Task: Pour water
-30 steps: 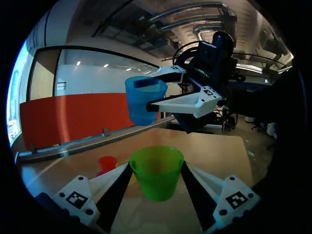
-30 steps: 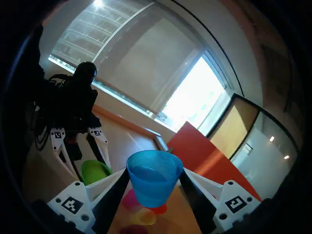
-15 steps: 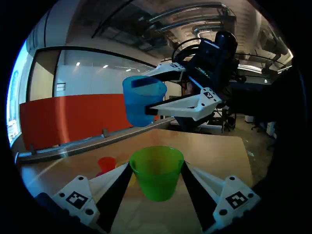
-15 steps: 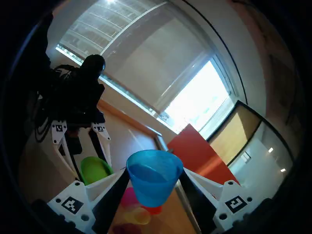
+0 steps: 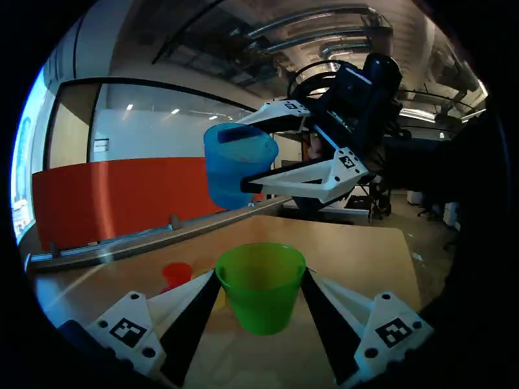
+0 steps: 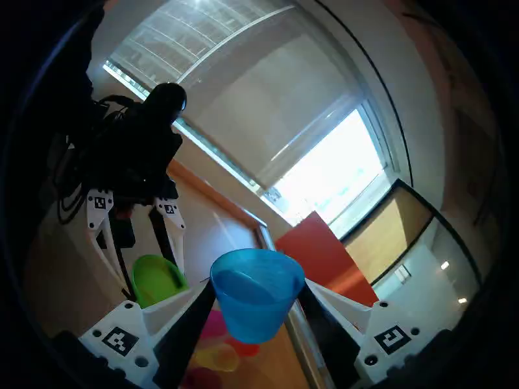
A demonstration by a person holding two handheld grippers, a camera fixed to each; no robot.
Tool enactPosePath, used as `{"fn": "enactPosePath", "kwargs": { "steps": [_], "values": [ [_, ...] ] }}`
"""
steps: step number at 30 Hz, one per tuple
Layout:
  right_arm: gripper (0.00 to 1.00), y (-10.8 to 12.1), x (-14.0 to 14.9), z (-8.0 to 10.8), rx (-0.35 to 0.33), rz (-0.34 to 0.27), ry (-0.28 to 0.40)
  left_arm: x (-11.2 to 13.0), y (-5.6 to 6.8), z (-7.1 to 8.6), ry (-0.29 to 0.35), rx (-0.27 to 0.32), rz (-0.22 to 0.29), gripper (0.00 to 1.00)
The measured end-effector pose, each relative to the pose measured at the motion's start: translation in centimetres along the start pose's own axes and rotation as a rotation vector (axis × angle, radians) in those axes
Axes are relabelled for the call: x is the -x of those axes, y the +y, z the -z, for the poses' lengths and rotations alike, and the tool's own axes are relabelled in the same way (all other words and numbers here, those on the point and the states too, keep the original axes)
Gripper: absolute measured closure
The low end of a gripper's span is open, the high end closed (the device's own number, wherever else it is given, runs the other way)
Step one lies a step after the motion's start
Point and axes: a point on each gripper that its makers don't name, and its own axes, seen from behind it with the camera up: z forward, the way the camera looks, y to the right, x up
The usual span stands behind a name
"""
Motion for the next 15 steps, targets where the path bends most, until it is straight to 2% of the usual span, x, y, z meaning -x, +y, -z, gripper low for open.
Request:
{"fn": "enactPosePath", "kwargs": {
  "steps": [15],
  "values": [
    [0.09, 0.14, -0.33, 0.12, -0.001, 0.085, -0.012, -0.23, 0.2, -0.22, 0.004, 0.005, -0.001, 0.14]
  ]
}}
